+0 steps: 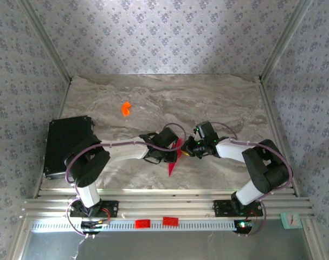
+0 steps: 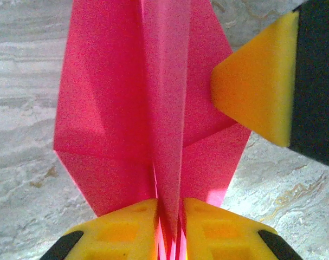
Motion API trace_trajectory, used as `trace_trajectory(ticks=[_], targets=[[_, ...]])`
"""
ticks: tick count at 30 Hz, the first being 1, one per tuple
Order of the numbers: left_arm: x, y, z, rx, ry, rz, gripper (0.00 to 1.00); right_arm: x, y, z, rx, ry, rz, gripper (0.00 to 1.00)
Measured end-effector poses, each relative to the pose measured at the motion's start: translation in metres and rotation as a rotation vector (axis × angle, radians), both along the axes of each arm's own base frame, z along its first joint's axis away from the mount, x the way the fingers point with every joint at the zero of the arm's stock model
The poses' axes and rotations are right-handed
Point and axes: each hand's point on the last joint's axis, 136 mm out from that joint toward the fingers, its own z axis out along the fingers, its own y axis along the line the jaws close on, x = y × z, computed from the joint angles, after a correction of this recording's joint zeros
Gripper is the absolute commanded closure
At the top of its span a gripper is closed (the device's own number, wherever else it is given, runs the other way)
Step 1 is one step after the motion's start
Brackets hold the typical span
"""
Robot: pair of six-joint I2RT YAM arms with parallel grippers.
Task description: Fold a paper plane with a square sheet of paper (pick it up from the middle)
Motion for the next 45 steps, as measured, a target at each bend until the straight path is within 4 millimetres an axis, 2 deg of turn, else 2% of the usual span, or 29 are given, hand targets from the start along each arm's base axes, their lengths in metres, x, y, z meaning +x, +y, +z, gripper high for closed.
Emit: trace_trajectory(ticks=[15,19,26,29,34,40,45], targets=[[0.000,0.002,-0.010,0.029,0.000,-0.004,0.82,0.000,0.000,0.000,0.000,0.000,0.000,0.87],[-0.003,-0.001,-0.012,0.036,0.000,-0.018,0.87,0.000,0.000,0.000,0.000,0.000,0.000,0.86],[0.003,0.005,-0.013,0.078,-0.028,0.009,0.94,-0.001,-0.002,0.005,0.006,-0.015,0.009,0.72],[0.009,0.013,-0.013,0.119,-0.053,0.050,0.92,0.000,-0.010,0.017,0.007,-0.049,0.000,0.65],[0.022,0.022,-0.005,0.178,-0.100,0.113,0.94,0.001,-0.039,0.030,-0.001,-0.085,-0.068,0.62],[0.042,0.016,0.016,0.207,-0.151,0.180,0.93,-0.013,-0.064,0.022,-0.031,-0.069,-0.129,0.58],[0.046,0.019,0.008,0.254,-0.144,0.206,0.93,-0.023,-0.070,0.012,-0.047,-0.041,-0.142,0.58]])
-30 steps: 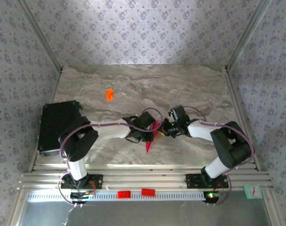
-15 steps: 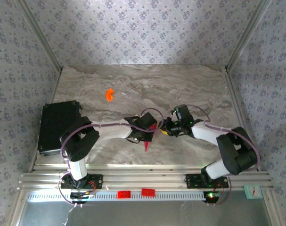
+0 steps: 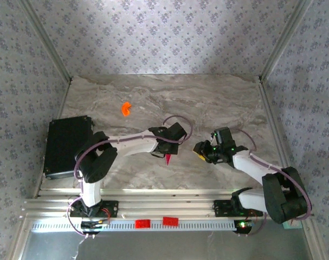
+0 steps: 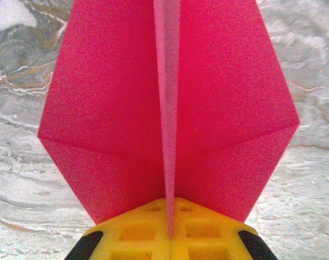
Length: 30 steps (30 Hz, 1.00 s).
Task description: Fold a paper plane with a square sheet of paper (pick it up from the middle)
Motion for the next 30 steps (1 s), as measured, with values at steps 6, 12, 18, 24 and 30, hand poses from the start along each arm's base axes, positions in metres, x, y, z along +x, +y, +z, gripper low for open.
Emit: trace_trajectory(ticks=[6,12,18,24,30], targets=[[-0.005,0.011,-0.015,0.062,0.033,0.026,0.92,-0.005,-0.003,-0.006,-0.008,0.020,-0.011,0.57],[-0.006,0.016,-0.018,0.083,0.042,0.040,0.86,-0.004,-0.003,-0.006,-0.006,0.016,-0.017,0.57],[-0.006,0.016,-0.018,0.080,0.043,0.046,0.82,-0.006,-0.004,-0.008,-0.008,0.017,-0.020,0.56],[-0.006,0.017,-0.021,0.080,0.049,0.064,0.74,-0.005,-0.004,-0.006,0.002,0.001,-0.026,0.56],[-0.007,0.022,-0.028,0.082,0.050,0.108,0.62,-0.002,-0.003,-0.001,0.010,-0.022,-0.026,0.55]])
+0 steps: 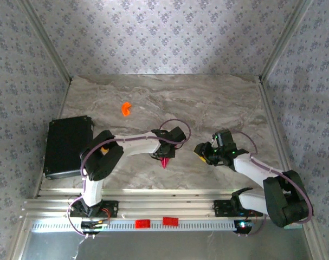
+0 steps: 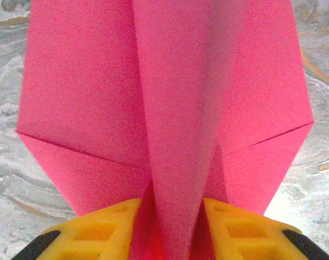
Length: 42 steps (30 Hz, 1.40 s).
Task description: Fold a paper plane with a square sheet of paper (pick it up from the middle)
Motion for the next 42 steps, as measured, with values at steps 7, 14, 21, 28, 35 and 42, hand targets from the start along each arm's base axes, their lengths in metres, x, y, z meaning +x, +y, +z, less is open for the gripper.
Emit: trace_trajectory(ticks=[7,14,21,28,35,42], targets=[[0.002,0.003,0.000,-0.001,-0.015,0.053,0.50,0.000,0.000,0.000,0.000,-0.001,0.000,0.55],[0.002,0.003,0.001,-0.004,-0.023,0.066,0.49,-0.001,-0.003,0.006,0.007,-0.023,-0.007,0.54],[-0.005,-0.002,0.016,-0.041,-0.022,0.056,0.42,0.005,-0.026,0.027,-0.070,-0.073,-0.040,0.49],[0.000,-0.001,0.088,-0.168,-0.130,0.064,0.30,0.029,-0.089,0.072,-0.325,-0.232,-0.187,0.29],[0.035,0.082,0.126,-0.143,-0.297,0.166,0.17,0.050,-0.172,0.091,-0.712,-0.357,-0.322,0.21],[0.069,0.241,0.099,0.102,-0.380,0.419,0.06,0.084,-0.193,0.044,-0.917,-0.405,-0.210,0.18]])
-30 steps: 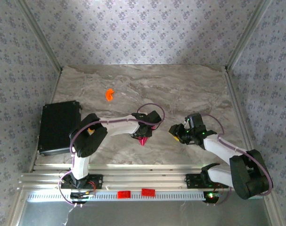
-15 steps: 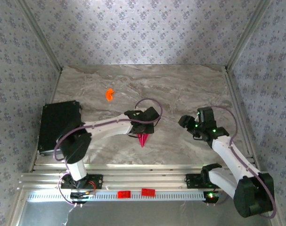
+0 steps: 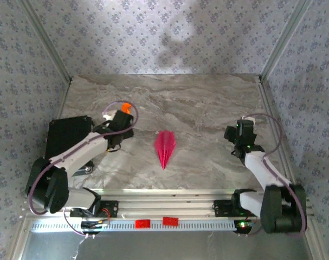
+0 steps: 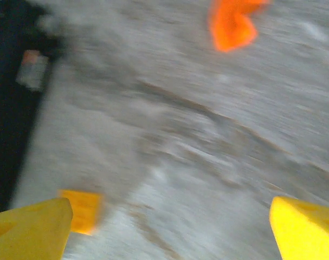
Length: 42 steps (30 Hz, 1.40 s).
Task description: Fold a paper plane with a square sheet of paper (pick it up from the middle)
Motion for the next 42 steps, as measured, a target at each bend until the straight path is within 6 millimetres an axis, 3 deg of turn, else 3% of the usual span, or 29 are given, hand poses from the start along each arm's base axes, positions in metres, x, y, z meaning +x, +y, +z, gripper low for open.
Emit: trace_trajectory(ticks=[2,5,9,14,21,24,29,42], targets=[[0.006,0.033,-0.003,0.048,0.007,0.055,0.06,0.012,0.004,-0.019,-0.025,0.000,0.056,0.18],[0.018,0.065,-0.001,0.090,-0.024,0.094,0.07,0.023,0.013,-0.033,-0.052,-0.021,0.150,0.17],[0.028,0.089,-0.005,0.144,-0.077,0.093,0.07,0.048,0.024,-0.023,-0.078,-0.137,0.246,0.15],[0.043,0.090,-0.010,0.232,-0.177,-0.004,0.06,0.049,0.019,-0.034,-0.075,-0.172,0.263,0.01],[0.072,0.097,-0.028,0.284,-0.239,-0.083,0.08,0.056,0.018,-0.020,-0.091,-0.237,0.257,0.01],[0.065,0.108,-0.043,0.232,-0.269,-0.091,0.09,0.057,0.018,-0.017,-0.093,-0.248,0.257,0.01],[0.063,0.107,-0.036,0.180,-0.415,-0.130,0.03,0.058,0.018,-0.017,-0.093,-0.250,0.257,0.01],[0.067,0.095,-0.035,0.131,-0.431,-0.205,0.00,0.058,0.018,-0.017,-0.094,-0.250,0.258,0.01]])
